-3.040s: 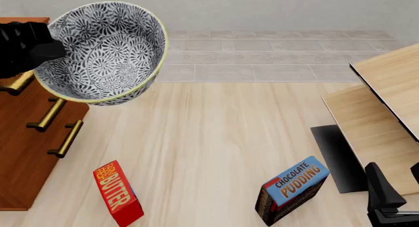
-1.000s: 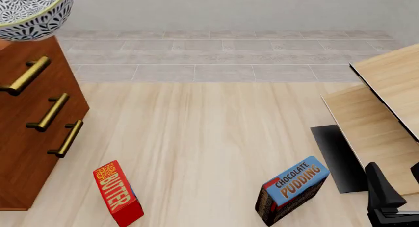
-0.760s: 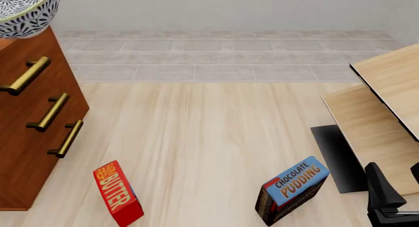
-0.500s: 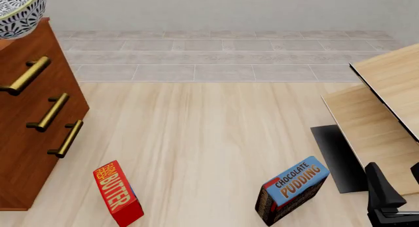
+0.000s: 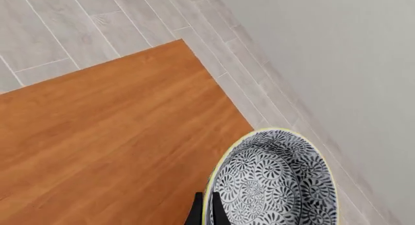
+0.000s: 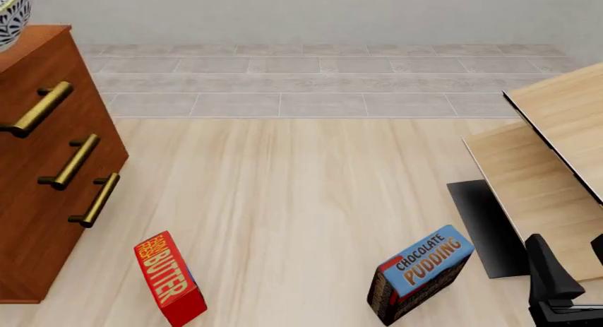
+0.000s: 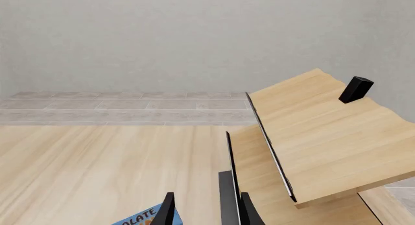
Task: Close the top drawer of the cabinet and put the bowl on top of it.
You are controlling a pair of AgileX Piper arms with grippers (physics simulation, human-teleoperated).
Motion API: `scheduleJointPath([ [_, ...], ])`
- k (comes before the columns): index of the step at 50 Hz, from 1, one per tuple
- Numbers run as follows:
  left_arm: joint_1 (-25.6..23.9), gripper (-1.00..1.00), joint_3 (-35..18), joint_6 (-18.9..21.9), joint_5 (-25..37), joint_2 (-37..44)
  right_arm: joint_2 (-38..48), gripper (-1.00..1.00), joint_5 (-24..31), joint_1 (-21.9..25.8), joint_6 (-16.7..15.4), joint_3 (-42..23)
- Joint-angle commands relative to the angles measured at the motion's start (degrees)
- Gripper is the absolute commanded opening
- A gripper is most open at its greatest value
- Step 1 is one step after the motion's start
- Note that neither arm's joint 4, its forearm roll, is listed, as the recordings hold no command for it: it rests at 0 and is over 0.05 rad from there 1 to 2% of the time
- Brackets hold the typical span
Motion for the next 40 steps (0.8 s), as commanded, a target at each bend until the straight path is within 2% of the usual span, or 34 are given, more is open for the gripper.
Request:
scheduleJointPath([
  [1, 2.1, -1.0, -2.7, -0.3, 0.4, 1.4, -0.1, 1.0, 0.0, 0.0, 0.0, 0.0],
  [18, 5.6, -1.0, -4.1, -0.4, -0.5, 3.9, -0.1, 1.0, 0.0, 0.0, 0.0, 0.0],
  [20, 6.0, -1.0, -8.3, -0.7, 2.1, 5.5, -0.1, 1.0, 0.0, 0.0, 0.0, 0.0],
  [23, 6.7, -1.0, -4.9, -0.2, -0.5, 5.0, -0.1, 1.0, 0.0, 0.0, 0.0, 0.0],
  [28, 8.0, -1.0, -4.7, 0.6, -1.3, 6.0, -0.1, 1.0, 0.0, 0.0, 0.0, 0.0],
  [29, 8.2, -1.0, -6.6, 0.6, -0.3, 6.6, -0.1, 1.0, 0.0, 0.0, 0.0, 0.0],
  [31, 8.2, -1.0, -6.5, 0.4, -0.2, 6.8, -0.1, 1.0, 0.0, 0.0, 0.0, 0.0],
  [32, 8.5, -1.0, -8.8, 0.5, 1.2, 7.7, -0.1, 1.0, 0.0, 0.0, 0.0, 0.0],
  [33, 8.6, -1.0, -7.5, 0.8, 0.5, 7.5, -0.1, 1.0, 0.0, 0.0, 0.0, 0.0],
  [34, 8.6, -1.0, -9.0, 1.0, 1.5, 8.0, -0.1, 1.0, 0.0, 0.0, 0.0, 0.0],
  [35, 8.9, -1.0, -8.9, 1.1, 1.1, 8.0, -0.1, 1.0, 0.0, 0.0, 0.0, 0.0],
  [36, 8.7, -1.0, -5.0, 0.9, -1.4, 7.0, -0.1, 1.0, 0.0, 0.0, 0.0, 0.0],
  [38, 8.7, -1.0, -4.2, 1.0, -2.0, 6.8, -0.1, 1.0, 0.0, 0.0, 0.0, 0.0],
  [39, 8.9, -1.0, -7.3, 0.9, -0.1, 7.9, -0.1, 1.0, 0.0, 0.0, 0.0, 0.0],
  [40, 8.9, -1.0, -4.8, 1.1, -1.7, 7.3, -0.1, 1.0, 0.0, 0.0, 0.0, 0.0],
])
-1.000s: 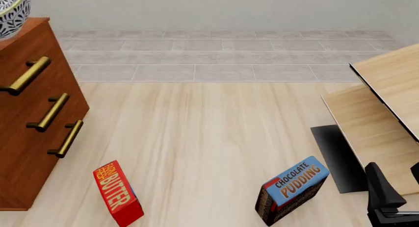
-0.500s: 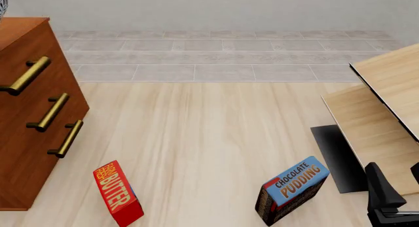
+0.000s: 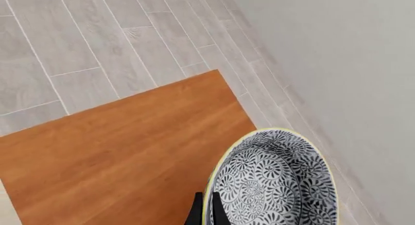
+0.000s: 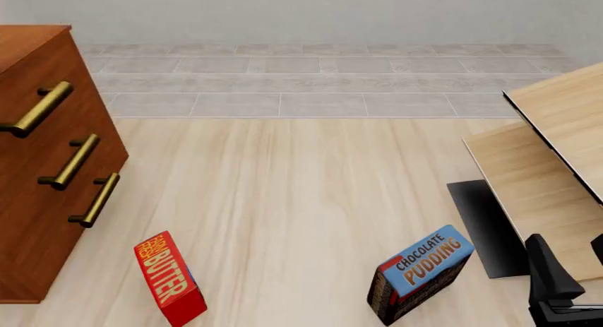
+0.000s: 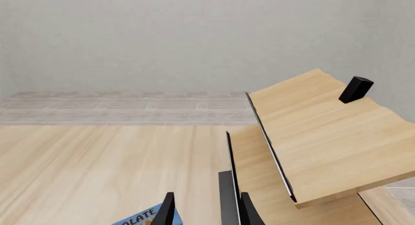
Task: Close the top drawer of the cabinet and put the bowl on top of it.
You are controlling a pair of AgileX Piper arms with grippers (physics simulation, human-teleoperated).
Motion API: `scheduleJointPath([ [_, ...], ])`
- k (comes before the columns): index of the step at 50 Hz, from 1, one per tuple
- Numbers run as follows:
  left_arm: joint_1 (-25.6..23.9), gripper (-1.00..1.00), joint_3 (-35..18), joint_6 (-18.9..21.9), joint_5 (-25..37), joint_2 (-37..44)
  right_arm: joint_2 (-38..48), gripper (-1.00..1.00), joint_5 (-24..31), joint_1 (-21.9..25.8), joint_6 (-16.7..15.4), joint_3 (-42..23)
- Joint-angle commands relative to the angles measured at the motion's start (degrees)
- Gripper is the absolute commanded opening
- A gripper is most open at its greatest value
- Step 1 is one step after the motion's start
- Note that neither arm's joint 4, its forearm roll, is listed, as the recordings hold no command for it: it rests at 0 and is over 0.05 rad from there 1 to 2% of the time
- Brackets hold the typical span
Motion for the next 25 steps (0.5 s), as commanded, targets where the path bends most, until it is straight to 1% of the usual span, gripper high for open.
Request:
scheduleJointPath([
  [1, 1.2, -1.0, 1.1, 1.1, -1.7, 0.8, -0.1, 1.0, 0.0, 0.0, 0.0, 0.0],
  [2, 2.0, -1.0, 0.7, 1.3, -2.0, 1.1, -0.1, 1.0, 0.0, 0.0, 0.0, 0.0],
  [4, 0.9, -1.0, 1.4, 1.1, -1.9, 0.8, -0.1, 1.0, 0.0, 0.0, 0.0, 0.0],
  [5, 1.1, -1.0, 0.2, 1.6, -1.2, 1.0, -0.1, 1.0, 0.0, 0.0, 0.0, 0.0],
  [6, 1.1, -1.0, -2.4, 1.4, 0.8, 1.8, -0.1, 1.0, 0.0, 0.0, 0.0, 0.0],
  [7, 1.0, -1.0, 0.6, 1.7, -1.4, 1.1, -0.1, 1.0, 0.0, 0.0, 0.0, 0.0],
  [10, 1.0, -1.0, 1.9, 2.0, -2.4, 0.9, -0.1, 1.0, 0.0, 0.0, 0.0, 0.0],
  [11, 0.9, -1.0, -0.9, 1.9, -0.2, 1.6, -0.1, 1.0, 0.0, 0.0, 0.0, 0.0],
  [12, 0.5, -1.0, -1.9, 1.9, 0.9, 2.0, -0.1, 1.0, 0.0, 0.0, 0.0, 0.0],
  [13, 0.5, -1.0, -1.8, 2.0, 0.7, 2.0, -0.1, 1.0, 0.0, 0.0, 0.0, 0.0],
  [14, 0.4, -1.0, -1.2, 1.9, 0.3, 1.8, -0.1, 1.0, 0.0, 0.0, 0.0, 0.0],
  [15, 0.3, -1.0, 2.4, 2.1, -2.2, 0.9, -0.1, 1.0, 0.0, 0.0, 0.0, 0.0],
  [16, 0.4, -1.0, 3.4, 2.2, -3.0, 0.8, -0.1, 1.0, 0.0, 0.0, 0.0, 0.0],
  [22, -0.2, -1.0, 4.5, 2.3, -3.1, 1.0, -0.1, 1.0, 0.0, 0.0, 0.0, 0.0],
  [23, 0.0, -1.0, 3.9, 2.5, -3.0, 1.1, -0.1, 1.0, 0.0, 0.0, 0.0, 0.0],
  [24, 0.0, -1.0, 1.5, 2.5, -1.3, 1.8, -0.1, 1.0, 0.0, 0.0, 0.0, 0.0],
  [25, 0.0, -1.0, 4.4, 2.7, -3.3, 1.2, -0.1, 1.0, 0.0, 0.0, 0.0, 0.0],
])
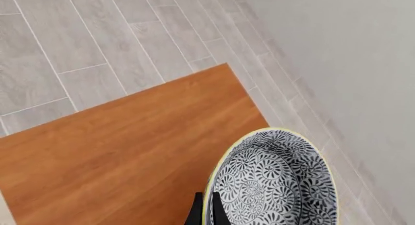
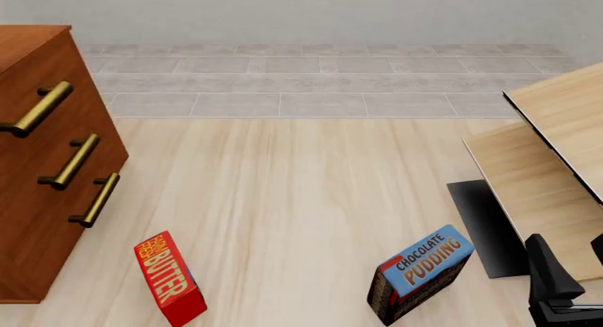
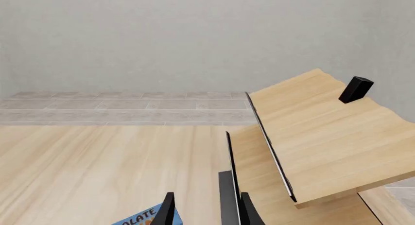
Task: Close the top drawer of the cabinet and put the bowl on top of it.
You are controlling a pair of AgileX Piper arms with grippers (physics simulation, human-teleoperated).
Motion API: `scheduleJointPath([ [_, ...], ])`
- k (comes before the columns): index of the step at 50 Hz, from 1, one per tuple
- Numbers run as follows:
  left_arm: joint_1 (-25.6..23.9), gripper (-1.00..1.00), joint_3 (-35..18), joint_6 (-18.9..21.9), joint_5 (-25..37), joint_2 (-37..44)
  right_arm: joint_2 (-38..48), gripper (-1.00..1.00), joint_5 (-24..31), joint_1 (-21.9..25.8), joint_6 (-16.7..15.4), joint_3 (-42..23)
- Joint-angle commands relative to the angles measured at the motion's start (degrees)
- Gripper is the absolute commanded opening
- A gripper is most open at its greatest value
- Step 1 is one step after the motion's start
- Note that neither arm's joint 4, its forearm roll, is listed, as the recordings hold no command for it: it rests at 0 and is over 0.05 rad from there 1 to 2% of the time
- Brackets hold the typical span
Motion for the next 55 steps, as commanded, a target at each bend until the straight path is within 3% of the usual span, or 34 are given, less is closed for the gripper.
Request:
scheduleJointPath([
  [1, -0.4, -1.0, 2.2, 1.3, -1.7, -0.1, -0.1, 1.0, 0.0, 0.0, 0.0, 0.0],
  [3, -0.2, -1.0, 2.5, 1.3, -2.1, 0.1, -0.1, 1.0, 0.0, 0.0, 0.0, 0.0],
  [5, -0.1, -1.0, -1.1, 1.7, 0.5, 1.2, -0.1, 1.0, 0.0, 0.0, 0.0, 0.0],
  [7, 0.0, -1.0, 2.6, 1.7, -2.4, 0.6, -0.1, 1.0, 0.0, 0.0, 0.0, 0.0],
  [15, 0.2, -1.0, 3.4, 2.0, -3.4, 1.0, -0.1, 1.0, 0.0, 0.0, 0.0, 0.0],
  [18, 0.3, -1.0, 0.7, 2.3, -1.3, 1.7, -0.1, 1.0, 0.0, 0.0, 0.0, 0.0],
  [20, 0.3, -1.0, 3.4, 2.5, -3.4, 1.3, -0.1, 1.0, 0.0, 0.0, 0.0, 0.0],
  [26, 0.2, -1.0, 3.7, 2.5, -3.6, 1.4, -0.1, 1.0, 0.0, 0.0, 0.0, 0.0],
  [30, 0.2, -1.0, -1.0, 2.7, -0.1, 2.3, -0.1, 1.0, 0.0, 0.0, 0.0, 0.0],
  [31, 0.2, 1.0, -1.1, 2.6, 0.0, 2.3, -0.1, 1.0, 0.0, 0.0, 0.0, 0.0],
  [33, 0.1, 1.0, 2.4, 2.6, -2.9, 1.4, -0.1, 1.0, 0.0, 0.0, 0.0, 0.0],
  [39, -0.5, 1.0, 2.2, 2.0, -2.7, 0.7, -0.1, 1.0, 0.0, 0.0, 0.0, 0.0],
  [41, -1.1, 1.0, 1.9, 1.6, -2.6, 0.2, -0.1, 1.0, 0.0, 0.0, 0.0, 0.0],
  [42, -1.0, 1.0, -1.6, 1.5, 0.1, 0.8, -0.1, 1.0, 0.0, 0.0, 0.0, 0.0],
  [46, -0.9, 1.0, 0.3, 0.8, -1.7, 0.0, -0.1, 1.0, 0.0, 0.0, 0.0, 0.0],
  [48, -1.4, 1.0, -2.3, 0.2, 0.0, -0.1, -0.1, 1.0, 0.0, 0.0, 0.0, 0.0],
  [55, -2.5, 1.0, -3.5, -1.4, -0.2, -2.3, -0.1, 1.0, 0.0, 0.0, 0.0, 0.0],
])
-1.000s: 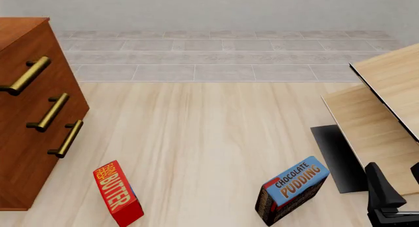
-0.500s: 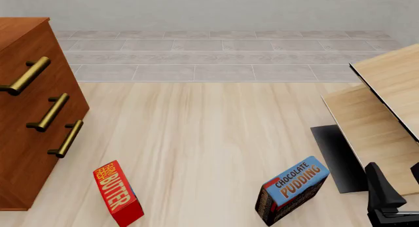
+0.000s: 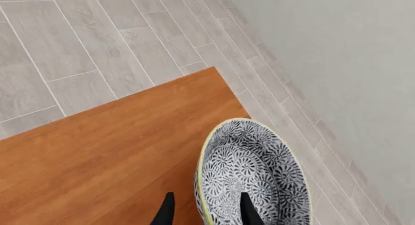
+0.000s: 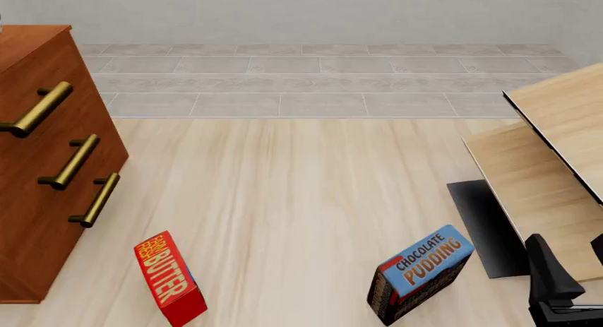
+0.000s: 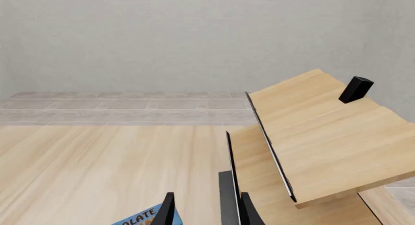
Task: Close the top drawer of the cabinet and put the bowl on top of it.
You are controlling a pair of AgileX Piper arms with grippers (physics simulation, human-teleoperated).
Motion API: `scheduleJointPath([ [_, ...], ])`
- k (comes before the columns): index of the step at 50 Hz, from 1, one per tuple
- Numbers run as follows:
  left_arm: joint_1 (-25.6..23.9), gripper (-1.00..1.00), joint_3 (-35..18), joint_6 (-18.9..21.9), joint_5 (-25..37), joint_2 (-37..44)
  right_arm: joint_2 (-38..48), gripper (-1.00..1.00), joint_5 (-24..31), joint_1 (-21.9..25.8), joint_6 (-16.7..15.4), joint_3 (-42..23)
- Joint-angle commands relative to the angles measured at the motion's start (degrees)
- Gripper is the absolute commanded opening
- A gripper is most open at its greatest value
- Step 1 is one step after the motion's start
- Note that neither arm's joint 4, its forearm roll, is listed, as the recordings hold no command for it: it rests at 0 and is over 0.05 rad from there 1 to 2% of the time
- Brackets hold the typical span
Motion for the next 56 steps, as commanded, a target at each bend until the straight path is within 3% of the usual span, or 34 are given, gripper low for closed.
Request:
scheduleJointPath([
  [1, -1.4, 1.0, -3.0, -1.9, 1.3, -1.9, -0.1, 1.0, 0.0, 0.0, 0.0, 0.0],
  [7, -1.9, 1.0, -3.7, -2.2, 2.2, -3.1, -0.1, 1.0, 0.0, 0.0, 0.0, 0.0],
  [9, -2.1, 1.0, -8.4, -2.1, 5.7, -2.1, -0.1, 1.0, 0.0, 0.0, 0.0, 0.0],
  [11, -2.3, 1.0, -4.6, -1.9, 3.3, -3.6, -0.1, 1.0, 0.0, 0.0, 0.0, 0.0],
  [13, -2.2, 1.0, -4.6, -2.0, 3.6, -3.7, -0.1, 1.0, 0.0, 0.0, 0.0, 0.0],
  [14, -2.1, 1.0, -7.4, -1.9, 5.6, -3.0, -0.1, 1.0, 0.0, 0.0, 0.0, 0.0],
  [17, -2.0, 1.0, -4.5, -1.8, 3.9, -4.4, -0.1, 1.0, 0.0, 0.0, 0.0, 0.0],
  [20, -2.2, 1.0, -7.0, -1.7, 6.4, -4.4, -0.1, 1.0, 0.0, 0.0, 0.0, 0.0],
  [29, -2.7, 1.0, -4.7, -1.6, 6.7, -7.4, -0.1, 1.0, 0.0, 0.0, 0.0, 0.0],
  [32, -2.8, 1.0, -8.9, -1.6, 10.7, -7.1, -0.1, 1.0, 0.0, 0.0, 0.0, 0.0],
  [33, -3.0, 1.0, -5.9, -1.6, 9.2, -8.5, -0.1, 1.0, 0.0, 0.0, 0.0, 0.0],
  [36, -3.3, 1.0, -7.7, -1.5, 11.4, -8.8, -0.1, 1.0, 0.0, 0.0, 0.0, 0.0],
  [38, -3.8, 1.0, -3.8, -1.9, 9.5, -10.8, -0.1, 1.0, 0.0, 0.0, 0.0, 0.0],
  [42, -4.4, 1.0, -1.4, -1.8, 9.4, -13.3, -0.1, 1.0, 0.0, 0.0, 0.0, 0.0],
  [43, -4.8, 1.0, -4.2, -1.7, 11.8, -13.1, -0.1, 1.0, 0.0, 0.0, 0.0, 0.0],
  [45, -5.2, 1.0, -1.3, -2.1, 10.7, -14.9, -0.1, 1.0, 0.0, 0.0, 0.0, 0.0],
  [48, -5.4, 1.0, -0.9, -1.9, 11.0, -15.7, -0.1, 1.0, 0.0, 0.0, 0.0, 0.0],
  [49, -5.6, 1.0, -4.1, -1.9, 13.7, -15.2, -0.1, 1.0, 0.0, 0.0, 0.0, 0.0],
  [51, -6.0, 1.0, -0.5, -1.8, 12.2, -17.5, -0.1, 1.0, 0.0, 0.0, 0.0, 0.0],
  [56, -6.9, 1.0, 1.0, -2.2, 13.0, -20.0, -0.1, 1.0, 0.0, 0.0, 0.0, 0.0],
])
